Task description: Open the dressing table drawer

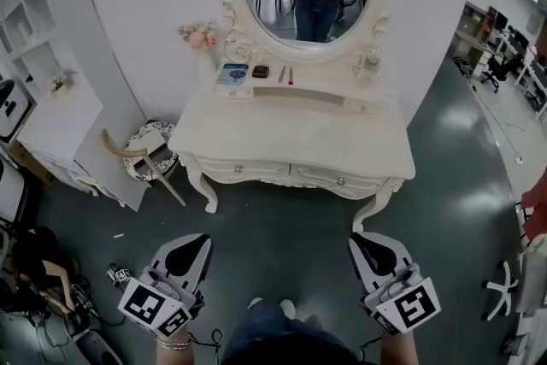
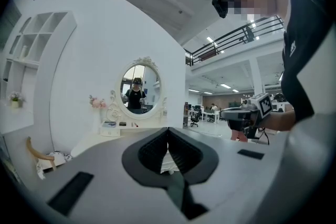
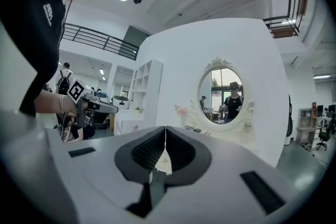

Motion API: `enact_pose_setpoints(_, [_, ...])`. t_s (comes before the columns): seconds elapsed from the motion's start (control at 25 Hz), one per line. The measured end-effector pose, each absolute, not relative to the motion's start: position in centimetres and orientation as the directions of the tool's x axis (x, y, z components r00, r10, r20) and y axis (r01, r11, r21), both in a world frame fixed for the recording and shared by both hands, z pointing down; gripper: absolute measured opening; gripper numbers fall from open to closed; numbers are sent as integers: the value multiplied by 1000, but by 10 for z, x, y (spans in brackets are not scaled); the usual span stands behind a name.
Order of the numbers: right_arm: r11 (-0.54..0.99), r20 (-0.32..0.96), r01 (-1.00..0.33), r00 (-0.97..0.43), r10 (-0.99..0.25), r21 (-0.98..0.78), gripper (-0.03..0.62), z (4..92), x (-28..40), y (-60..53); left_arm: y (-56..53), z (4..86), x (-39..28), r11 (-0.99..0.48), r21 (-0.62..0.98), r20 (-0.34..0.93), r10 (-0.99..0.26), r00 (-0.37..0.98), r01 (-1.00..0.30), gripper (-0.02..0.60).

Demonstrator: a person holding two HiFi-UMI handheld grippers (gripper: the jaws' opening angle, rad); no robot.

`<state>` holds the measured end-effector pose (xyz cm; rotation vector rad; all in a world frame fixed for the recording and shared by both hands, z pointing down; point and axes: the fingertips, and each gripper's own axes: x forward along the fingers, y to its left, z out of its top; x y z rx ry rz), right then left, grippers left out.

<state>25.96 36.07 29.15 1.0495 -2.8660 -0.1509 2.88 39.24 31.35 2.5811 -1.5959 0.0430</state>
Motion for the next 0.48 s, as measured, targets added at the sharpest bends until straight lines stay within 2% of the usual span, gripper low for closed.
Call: enact_pose_setpoints(0.48, [803, 60, -582, -804, -592, 129, 18, 303, 259, 343, 388, 325, 32, -390, 87, 113, -910, 398, -917, 17])
